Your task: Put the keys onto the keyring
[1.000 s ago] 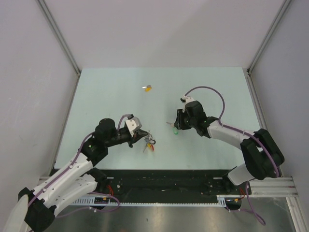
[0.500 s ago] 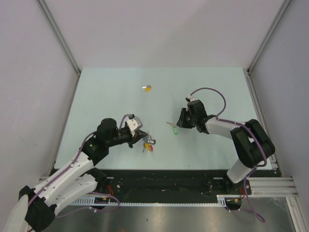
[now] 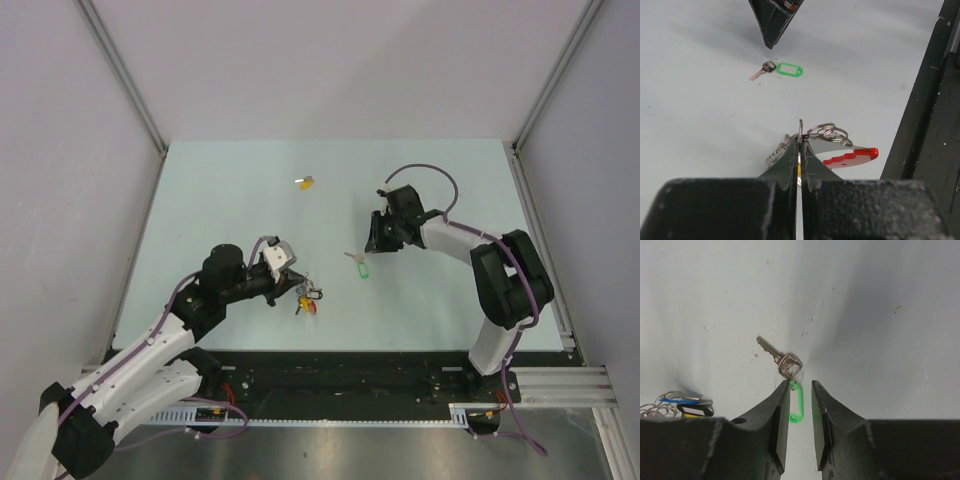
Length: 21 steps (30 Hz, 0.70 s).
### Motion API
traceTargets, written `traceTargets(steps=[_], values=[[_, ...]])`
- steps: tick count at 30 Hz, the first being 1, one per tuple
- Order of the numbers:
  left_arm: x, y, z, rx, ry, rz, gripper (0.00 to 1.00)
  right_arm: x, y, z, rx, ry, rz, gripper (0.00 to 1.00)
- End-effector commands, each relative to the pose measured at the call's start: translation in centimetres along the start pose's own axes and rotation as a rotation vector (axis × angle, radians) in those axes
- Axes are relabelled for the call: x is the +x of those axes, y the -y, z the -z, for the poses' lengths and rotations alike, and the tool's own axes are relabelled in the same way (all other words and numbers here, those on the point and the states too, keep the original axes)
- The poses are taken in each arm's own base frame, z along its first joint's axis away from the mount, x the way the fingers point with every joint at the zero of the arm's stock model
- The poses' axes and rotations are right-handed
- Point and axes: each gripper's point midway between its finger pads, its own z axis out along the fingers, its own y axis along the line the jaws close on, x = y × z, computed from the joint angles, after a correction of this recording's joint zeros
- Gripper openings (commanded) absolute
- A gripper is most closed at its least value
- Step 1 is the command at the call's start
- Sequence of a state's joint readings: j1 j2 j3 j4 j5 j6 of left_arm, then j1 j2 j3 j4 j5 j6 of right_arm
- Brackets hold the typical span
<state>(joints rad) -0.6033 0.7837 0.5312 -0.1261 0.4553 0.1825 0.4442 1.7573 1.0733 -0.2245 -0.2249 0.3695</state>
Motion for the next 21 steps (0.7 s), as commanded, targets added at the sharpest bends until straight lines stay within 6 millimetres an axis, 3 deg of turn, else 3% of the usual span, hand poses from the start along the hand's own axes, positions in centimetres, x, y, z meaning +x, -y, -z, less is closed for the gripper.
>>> traceTargets(steps=[1,21], values=[[-2.6,-0.3,0.3,-0.004,0.058,-0.015,0.0,1.6,0.3,0.3,-0.004,-0.133,0.03,0.28],[-2.9,-0.1,0.6,0.002,0.058,-0.023,0.0,1.0,-0.8,-1.5,-0.048,-0.242,0.033,0.24]])
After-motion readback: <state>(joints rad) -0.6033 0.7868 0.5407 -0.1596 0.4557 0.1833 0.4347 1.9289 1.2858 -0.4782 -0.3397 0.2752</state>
